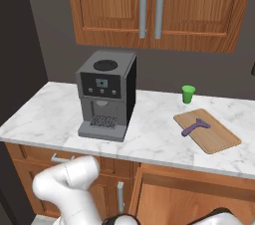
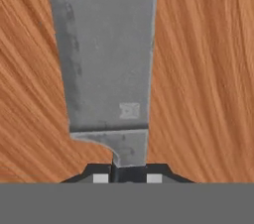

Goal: Open the drawer on the right and place the cutting tools on the cutting board.

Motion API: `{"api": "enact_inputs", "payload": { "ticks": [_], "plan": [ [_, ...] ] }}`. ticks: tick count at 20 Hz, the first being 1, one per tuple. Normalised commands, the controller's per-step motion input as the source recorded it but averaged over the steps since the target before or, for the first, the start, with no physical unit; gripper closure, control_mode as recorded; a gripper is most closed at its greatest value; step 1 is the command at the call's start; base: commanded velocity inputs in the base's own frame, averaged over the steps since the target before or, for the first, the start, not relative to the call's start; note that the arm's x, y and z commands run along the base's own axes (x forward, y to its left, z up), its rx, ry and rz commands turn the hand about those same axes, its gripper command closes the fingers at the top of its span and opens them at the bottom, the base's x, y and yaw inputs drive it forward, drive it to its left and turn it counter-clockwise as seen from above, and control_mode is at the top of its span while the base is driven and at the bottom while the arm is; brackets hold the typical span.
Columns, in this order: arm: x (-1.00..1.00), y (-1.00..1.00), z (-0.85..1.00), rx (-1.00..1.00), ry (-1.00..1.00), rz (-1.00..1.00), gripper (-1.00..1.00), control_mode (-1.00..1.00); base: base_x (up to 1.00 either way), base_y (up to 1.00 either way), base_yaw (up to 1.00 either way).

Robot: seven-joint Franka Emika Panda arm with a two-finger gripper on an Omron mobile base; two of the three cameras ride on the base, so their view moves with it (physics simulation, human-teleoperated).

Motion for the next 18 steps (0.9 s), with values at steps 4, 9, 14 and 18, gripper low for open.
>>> {"api": "enact_inputs", "payload": {
  "ticks": [4, 9, 14, 18],
  "plan": [
    [-0.40, 0.44, 0.59, 0.00, -0.24, -0.01, 1.00, -1.00, 0.00, 0.00, 0.00],
    [-0.14, 0.63, 1.00, -0.01, -0.19, -0.05, 1.00, -1.00, 0.00, 0.00, 0.00],
    [0.00, 0.75, 1.00, -0.07, -0.04, -0.09, 1.00, -1.00, 0.00, 0.00, 0.00],
    [0.03, 0.81, 1.00, -0.10, 0.00, -0.10, 1.00, -1.00, 0.00, 0.00, 0.00]
  ]
}}
